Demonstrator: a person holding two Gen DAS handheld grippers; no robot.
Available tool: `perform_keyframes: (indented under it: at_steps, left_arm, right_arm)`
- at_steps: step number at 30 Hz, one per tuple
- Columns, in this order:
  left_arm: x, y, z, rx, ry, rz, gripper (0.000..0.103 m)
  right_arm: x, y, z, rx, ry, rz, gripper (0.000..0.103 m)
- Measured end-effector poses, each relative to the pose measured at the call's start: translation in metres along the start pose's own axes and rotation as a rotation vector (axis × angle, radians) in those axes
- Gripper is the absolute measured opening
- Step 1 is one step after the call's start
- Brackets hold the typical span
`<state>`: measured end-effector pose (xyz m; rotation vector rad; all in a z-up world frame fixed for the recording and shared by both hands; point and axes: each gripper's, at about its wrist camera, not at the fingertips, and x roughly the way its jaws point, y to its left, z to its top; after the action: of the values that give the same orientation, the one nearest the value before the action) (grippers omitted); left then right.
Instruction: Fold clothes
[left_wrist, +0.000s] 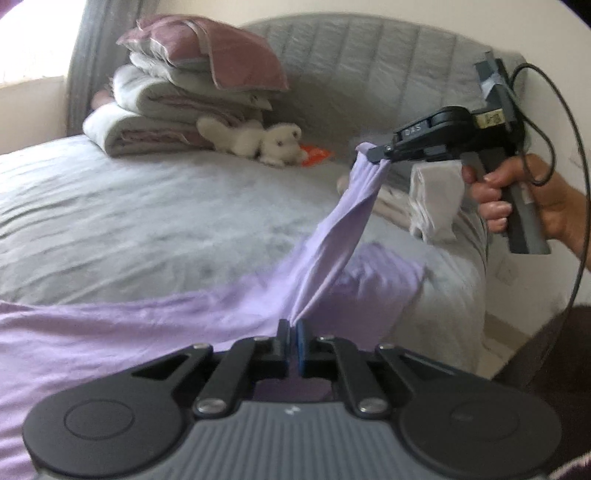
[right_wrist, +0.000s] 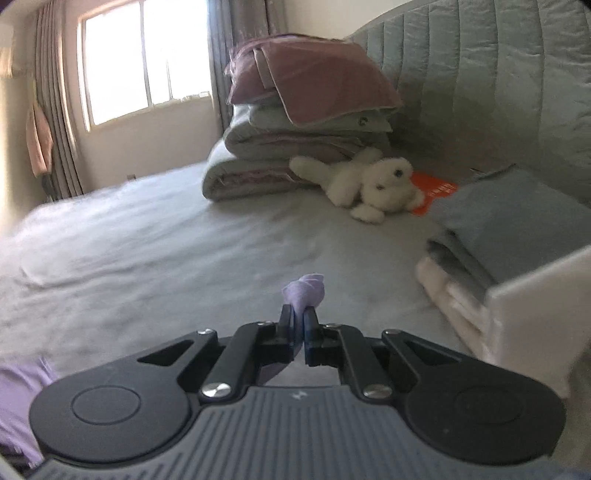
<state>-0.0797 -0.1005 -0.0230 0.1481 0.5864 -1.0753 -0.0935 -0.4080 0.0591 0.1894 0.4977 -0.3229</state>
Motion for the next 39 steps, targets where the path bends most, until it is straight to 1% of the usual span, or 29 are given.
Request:
perform_keyframes:
  at_steps: [3,8,13,16,17,18,19,22,24,25,26,28,29,30,35,38,39]
  left_arm:
    - [0.005,-0.004,-0.005,0.033,0.052,-0.002,0.003]
    - [0.012,-0.009,-0.014,0.072,0.132,0.004,0.003]
    - [0.004,-0.008,-0.013,0.071,0.126,-0.002,0.005]
    - [-0.004,-0.005,-0.011,0.067,0.108,0.001,0.018]
    - [-0.006,-0.003,-0.010,0.064,0.103,0.007,0.025]
    - [-0.007,-0.001,-0.009,0.059,0.099,0.016,0.029]
    - [-0.007,0.002,-0.008,0.052,0.095,0.024,0.030]
    - [-0.009,0.013,-0.005,0.009,0.089,0.045,0.030]
    - [-0.010,0.020,-0.002,-0.020,0.079,0.063,0.031]
    - [-0.012,0.024,-0.001,-0.028,0.073,0.076,0.033]
    - [-0.013,0.028,0.001,-0.035,0.065,0.089,0.036]
    - [-0.017,0.038,0.003,-0.060,0.046,0.128,0.042]
    - [-0.019,0.045,0.004,-0.081,0.040,0.158,0.046]
    - [-0.021,0.053,0.005,-0.102,0.035,0.190,0.048]
    - [-0.029,0.096,0.004,-0.188,0.035,0.401,0.053]
    - [-0.032,0.120,0.004,-0.227,0.048,0.504,0.053]
    - [-0.034,0.128,0.005,-0.236,0.052,0.533,0.053]
  right_arm:
    - [-0.005,-0.010,-0.021,-0.006,0.048,-0.042,0.007]
    - [0.001,-0.028,-0.057,-0.016,0.166,-0.108,0.007]
    - [0.012,-0.042,-0.078,-0.023,0.256,-0.175,0.007]
    - [0.010,-0.050,-0.081,-0.011,0.263,-0.237,0.010]
    - [0.008,-0.051,-0.079,0.000,0.252,-0.228,0.014]
    - [0.006,-0.053,-0.078,0.013,0.240,-0.217,0.015]
    - [0.004,-0.054,-0.076,0.025,0.228,-0.206,0.015]
    - [0.005,-0.050,-0.068,0.031,0.201,-0.136,0.016]
    - [0.010,-0.042,-0.066,0.000,0.204,-0.099,0.024]
    - [0.012,-0.038,-0.065,-0.016,0.206,-0.080,0.026]
    - [0.015,-0.033,-0.066,-0.038,0.214,-0.063,0.028]
    - [0.023,-0.025,-0.069,-0.085,0.233,-0.040,0.029]
    - [0.026,-0.022,-0.070,-0.101,0.235,-0.037,0.029]
    - [0.028,-0.019,-0.072,-0.115,0.233,-0.031,0.029]
    - [0.035,-0.017,-0.081,-0.129,0.237,0.025,0.029]
    - [0.031,-0.013,-0.077,-0.173,0.218,0.086,0.029]
    - [0.030,-0.012,-0.074,-0.184,0.221,0.121,0.029]
